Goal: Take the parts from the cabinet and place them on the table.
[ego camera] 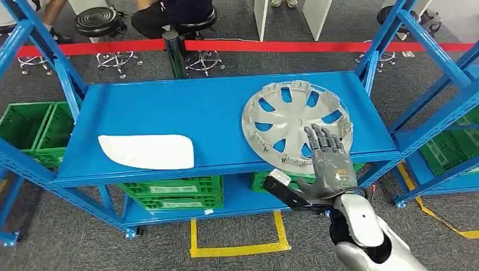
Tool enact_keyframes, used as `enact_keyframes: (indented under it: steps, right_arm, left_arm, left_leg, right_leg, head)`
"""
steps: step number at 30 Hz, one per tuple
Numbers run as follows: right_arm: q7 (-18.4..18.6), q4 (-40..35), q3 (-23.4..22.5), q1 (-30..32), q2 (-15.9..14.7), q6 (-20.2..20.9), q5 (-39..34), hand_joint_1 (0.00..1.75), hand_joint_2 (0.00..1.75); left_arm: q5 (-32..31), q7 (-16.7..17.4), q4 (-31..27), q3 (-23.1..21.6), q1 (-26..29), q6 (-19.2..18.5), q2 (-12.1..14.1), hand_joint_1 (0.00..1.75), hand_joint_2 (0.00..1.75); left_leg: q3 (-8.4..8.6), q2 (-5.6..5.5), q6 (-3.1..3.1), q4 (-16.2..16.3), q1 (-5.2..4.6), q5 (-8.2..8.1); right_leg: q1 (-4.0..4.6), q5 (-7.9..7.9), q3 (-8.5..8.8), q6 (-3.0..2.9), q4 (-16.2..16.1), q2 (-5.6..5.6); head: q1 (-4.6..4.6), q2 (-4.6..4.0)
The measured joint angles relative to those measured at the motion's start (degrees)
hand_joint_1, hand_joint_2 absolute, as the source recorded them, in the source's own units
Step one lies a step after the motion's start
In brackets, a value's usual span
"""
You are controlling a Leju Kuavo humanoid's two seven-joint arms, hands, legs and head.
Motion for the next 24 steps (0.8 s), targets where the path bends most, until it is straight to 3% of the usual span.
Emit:
enact_keyframes:
  steps: [1,2,4,5,9,11,14,15,16,17,19,21,24]
  right_arm:
    - [0.00,0.90,1.37,-1.19,0.06,1.09,-0.49,0.00,1.75]
    - [0.00,1.51,2.10,-2.15,0.09,1.77,-0.65,0.00,1.75]
    - [0.00,2.84,2.88,-3.56,0.02,2.57,-1.68,0.00,1.75]
    - [0.02,3.62,3.01,-3.84,-0.11,2.75,-1.83,0.00,1.75]
    - [0.13,6.12,-0.67,-1.14,-1.22,4.63,1.67,0.00,1.75]
    - [0.20,6.99,-5.26,1.43,-1.09,5.24,5.33,0.00,1.75]
    - [0.26,8.00,-13.18,6.13,-0.92,5.70,8.17,0.00,1.75]
    - [0.26,8.21,-15.10,7.57,-0.74,5.81,8.74,0.00,1.75]
    - [0.26,8.43,-16.95,8.96,-0.48,5.81,9.23,0.00,1.75]
    - [0.26,8.65,-19.56,10.38,-0.02,5.81,9.73,0.00,1.75]
    - [0.26,9.09,-24.87,12.99,0.85,5.61,10.34,0.00,1.75]
    - [0.26,9.48,-28.84,15.02,1.44,5.00,10.15,0.00,1.75]
    - [0.26,9.92,-34.07,18.05,2.21,4.13,9.18,0.00,1.75]
  left_arm:
    - [-0.13,-0.21,0.00,0.00,-0.02,0.00,0.00,0.00,0.00]
    - [-0.24,-0.46,0.00,0.00,-0.05,0.00,0.00,0.00,0.00]
    - [-0.39,-0.92,0.00,0.00,-0.09,0.00,0.00,0.00,0.00]
    - [-0.46,-1.03,0.00,0.00,-0.12,0.00,0.00,0.00,0.00]
    - [-0.74,-1.09,0.00,0.02,-0.14,-0.02,0.13,0.00,0.00]
    - [-0.81,-1.07,-0.02,0.02,-0.04,0.20,0.35,0.00,0.00]
    - [-0.79,-0.87,-0.02,0.02,0.41,0.37,0.55,0.00,0.00]
    - [-0.81,-0.87,-0.02,0.02,0.66,0.52,0.59,0.00,0.00]
    - [-0.81,-0.87,-0.02,0.02,0.67,0.57,0.66,0.00,0.00]
    - [-0.81,-0.89,-0.02,0.02,0.66,0.70,0.72,0.00,0.00]
    - [-0.76,-1.11,-0.04,0.02,0.83,1.01,0.81,0.00,0.00]
    - [-0.72,-1.33,-0.11,0.04,0.85,1.20,0.83,0.00,0.00]
    - [-0.66,-1.33,-0.20,0.07,1.00,1.22,0.87,0.00,0.00]
  left_leg:
    - [0.24,0.02,-0.07,0.01,0.00,-0.15]
    - [0.45,0.00,-0.11,0.01,0.00,-0.26]
    - [0.95,-0.18,-0.45,0.00,0.00,-0.55]
    - [0.99,-0.29,-0.60,-0.17,-0.11,-0.59]
    - [0.60,-1.22,-1.87,-0.38,-0.04,-0.18]
    - [0.01,-1.21,-2.48,0.98,-0.04,-1.75]
    - [-6.20,-1.17,-3.09,13.58,0.12,-7.71]
    - [-7.62,-1.12,-3.19,16.09,0.12,-8.11]
    - [-7.74,-1.06,-3.20,15.96,0.12,-7.11]
    - [-6.68,-1.00,-3.09,13.46,0.12,-4.87]
    - [-1.91,-1.01,-2.73,4.04,0.13,0.71]
    - [0.12,-1.40,-2.22,0.45,0.10,0.23]
    - [0.21,-1.78,-1.09,0.34,-0.32,-0.32]
  right_leg:
    - [-0.01,1.91,0.14,-0.05,-1.09,-0.01]
    - [-0.01,4.59,1.32,-0.18,-4.20,0.00]
    - [0.04,10.59,5.33,-0.72,-14.10,0.34]
    - [0.13,9.83,6.45,-1.03,-15.64,0.85]
    - [0.48,9.48,6.98,-2.07,-17.74,0.32]
    - [0.05,9.88,7.66,-2.56,-18.75,-0.36]
    - [0.07,9.66,7.84,-2.99,-18.71,-0.99]
    - [0.09,9.59,7.86,-2.97,-18.69,-1.05]
    - [0.08,9.48,7.96,-2.90,-18.64,-1.04]
    - [0.05,9.29,8.14,-2.78,-18.58,-1.00]
    - [-0.03,8.73,8.87,-2.32,-18.43,-0.91]
    - [0.29,8.24,8.80,-1.62,-17.89,-0.81]
    - [0.00,8.31,9.05,-0.83,-18.31,-0.92]
  head:
    - [0.02,0.00]
    - [0.02,0.00]
    - [0.02,0.00]
    - [-0.04,0.00]
    - [-0.20,0.00]
    - [-0.35,0.00]
    - [-0.55,0.00]
    - [-0.52,0.00]
    - [-0.52,0.00]
    - [-0.57,0.00]
    - [-0.59,0.00]
    - [-0.59,0.00]
    - [-0.35,0.00]
